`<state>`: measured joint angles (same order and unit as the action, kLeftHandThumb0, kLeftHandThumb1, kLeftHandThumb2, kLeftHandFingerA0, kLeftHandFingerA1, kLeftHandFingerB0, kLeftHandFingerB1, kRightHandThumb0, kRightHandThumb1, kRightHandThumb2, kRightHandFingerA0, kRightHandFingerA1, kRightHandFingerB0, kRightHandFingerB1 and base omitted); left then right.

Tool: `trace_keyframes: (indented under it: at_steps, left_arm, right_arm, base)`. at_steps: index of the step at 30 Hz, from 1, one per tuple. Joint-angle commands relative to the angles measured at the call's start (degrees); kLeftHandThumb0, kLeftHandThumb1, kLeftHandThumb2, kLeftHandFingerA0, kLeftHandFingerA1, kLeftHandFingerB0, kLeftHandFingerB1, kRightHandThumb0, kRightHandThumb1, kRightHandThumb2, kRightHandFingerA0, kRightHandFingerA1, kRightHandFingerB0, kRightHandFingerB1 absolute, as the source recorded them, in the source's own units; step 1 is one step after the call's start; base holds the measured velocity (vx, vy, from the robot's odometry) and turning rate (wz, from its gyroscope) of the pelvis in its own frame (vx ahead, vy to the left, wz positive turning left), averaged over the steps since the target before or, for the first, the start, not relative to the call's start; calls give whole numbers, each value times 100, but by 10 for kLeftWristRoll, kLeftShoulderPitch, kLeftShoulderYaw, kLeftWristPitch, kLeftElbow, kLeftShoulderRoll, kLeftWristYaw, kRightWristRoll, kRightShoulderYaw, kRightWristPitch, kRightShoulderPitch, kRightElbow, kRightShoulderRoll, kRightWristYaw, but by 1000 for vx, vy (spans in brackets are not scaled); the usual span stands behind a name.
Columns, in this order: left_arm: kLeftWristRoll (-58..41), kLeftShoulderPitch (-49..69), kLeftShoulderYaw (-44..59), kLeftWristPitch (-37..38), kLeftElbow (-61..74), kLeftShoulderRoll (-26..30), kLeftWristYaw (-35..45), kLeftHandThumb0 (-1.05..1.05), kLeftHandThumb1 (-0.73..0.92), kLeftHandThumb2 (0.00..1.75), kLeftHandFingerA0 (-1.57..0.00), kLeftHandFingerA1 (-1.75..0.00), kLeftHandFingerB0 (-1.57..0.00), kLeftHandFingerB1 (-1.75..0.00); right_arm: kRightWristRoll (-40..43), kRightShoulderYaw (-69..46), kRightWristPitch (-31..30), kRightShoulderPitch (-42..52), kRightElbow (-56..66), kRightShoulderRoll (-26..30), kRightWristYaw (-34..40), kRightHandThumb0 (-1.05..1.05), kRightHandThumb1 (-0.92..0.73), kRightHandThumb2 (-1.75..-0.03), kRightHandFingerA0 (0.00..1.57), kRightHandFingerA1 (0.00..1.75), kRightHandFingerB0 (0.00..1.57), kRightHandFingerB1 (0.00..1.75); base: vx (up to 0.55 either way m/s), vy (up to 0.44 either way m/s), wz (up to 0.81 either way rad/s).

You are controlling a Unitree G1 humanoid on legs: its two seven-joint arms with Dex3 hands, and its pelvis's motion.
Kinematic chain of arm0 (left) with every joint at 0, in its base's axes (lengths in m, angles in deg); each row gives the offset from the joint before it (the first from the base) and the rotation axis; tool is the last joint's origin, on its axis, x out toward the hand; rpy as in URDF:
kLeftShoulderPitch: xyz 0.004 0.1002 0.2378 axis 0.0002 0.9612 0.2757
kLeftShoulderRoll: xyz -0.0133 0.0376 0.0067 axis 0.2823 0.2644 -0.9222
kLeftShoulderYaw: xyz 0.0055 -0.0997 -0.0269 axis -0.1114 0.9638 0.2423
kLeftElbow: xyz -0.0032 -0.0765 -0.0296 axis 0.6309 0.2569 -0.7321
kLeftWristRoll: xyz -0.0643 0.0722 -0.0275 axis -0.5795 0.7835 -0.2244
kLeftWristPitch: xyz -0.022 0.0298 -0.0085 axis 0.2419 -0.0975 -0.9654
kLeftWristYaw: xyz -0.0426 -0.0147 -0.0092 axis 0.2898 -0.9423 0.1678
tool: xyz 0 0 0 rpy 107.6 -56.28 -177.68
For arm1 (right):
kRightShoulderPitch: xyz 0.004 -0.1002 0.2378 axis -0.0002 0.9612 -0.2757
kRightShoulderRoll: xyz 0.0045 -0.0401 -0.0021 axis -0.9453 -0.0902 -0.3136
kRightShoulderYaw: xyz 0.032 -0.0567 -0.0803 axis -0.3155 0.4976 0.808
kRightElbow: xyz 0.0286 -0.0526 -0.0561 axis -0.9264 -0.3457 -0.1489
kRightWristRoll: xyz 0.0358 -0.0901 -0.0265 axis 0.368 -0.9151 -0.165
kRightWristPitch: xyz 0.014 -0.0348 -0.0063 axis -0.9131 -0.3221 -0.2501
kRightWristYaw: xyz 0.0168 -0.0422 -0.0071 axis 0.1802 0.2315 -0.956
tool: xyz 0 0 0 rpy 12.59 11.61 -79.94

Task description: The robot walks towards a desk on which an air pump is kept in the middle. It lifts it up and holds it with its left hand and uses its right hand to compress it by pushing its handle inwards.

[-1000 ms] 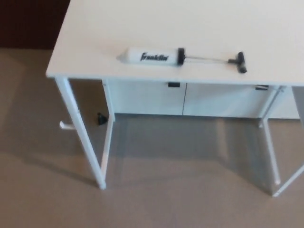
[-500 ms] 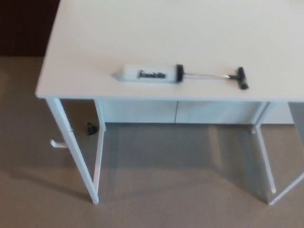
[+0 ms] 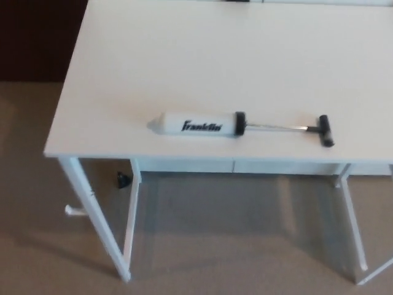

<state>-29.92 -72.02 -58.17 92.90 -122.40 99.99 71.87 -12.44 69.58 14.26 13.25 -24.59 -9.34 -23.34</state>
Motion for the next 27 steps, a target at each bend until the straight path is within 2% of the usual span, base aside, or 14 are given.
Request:
trace_keyframes:
  at_steps: [1, 2, 10, 11, 14, 19, 20, 27]
  left_arm:
    - [-8, -4, 5, -2, -1, 5, 4, -51, 80, 62, -35, -38, -30, -32]
    - [-3, -3, 1, -2, -1, 7, 1, -52, 81, 64, -35, -37, -28, -31]
    - [-6, -5, 4, -3, 0, 7, 1, -49, 80, 63, -34, -37, -29, -32]
    - [-8, -5, 5, -4, 1, 6, 3, -49, 80, 63, -34, -37, -29, -32]
    - [-8, -4, 6, -4, 1, 6, 4, -49, 80, 63, -34, -37, -28, -32]
    - [-3, -2, 3, -1, 2, 7, 0, -50, 80, 64, -32, -36, -29, -32]
    - [-4, -2, 5, 1, 2, 6, -1, -51, 80, 63, -35, -37, -30, -32]
    - [-6, -7, 7, -3, 3, 7, 1, -50, 80, 63, -35, -36, -29, -32]
  right_arm:
    - [2, -1, -5, -2, -1, 9, 0, -54, -81, -65, 22, 32, 19, 29]
    - [0, 1, -3, -2, 0, 9, 1, -29, -57, -108, 7, 50, 7, 49]
    - [-2, 4, -4, -8, 3, 9, 5, -30, -57, -108, 7, 50, 7, 49]
    - [-2, 5, -6, -9, 4, 8, 6, -56, -81, -64, 26, 34, 20, 29]
    - [-2, 6, -7, -11, 4, 8, 9, -57, -81, -64, 26, 34, 20, 29]
    - [-3, 7, -7, -12, 3, 8, 9, -56, -81, -64, 26, 34, 21, 30]
    - [2, 3, -9, -14, 1, 7, 5, -30, -56, -108, 7, 50, 7, 49]
    - [8, -4, -5, -19, -4, 6, -1, -30, -54, -107, 8, 50, 7, 49]
  base:
    - [95, -63, -11]
    - [86, -69, -2]
    - [52, 1, -11]
    - [40, 46, -13]
    - [95, 166, -9]
    - [59, 141, 8]
    - [0, 0, 0]
    - [28, -4, 2]
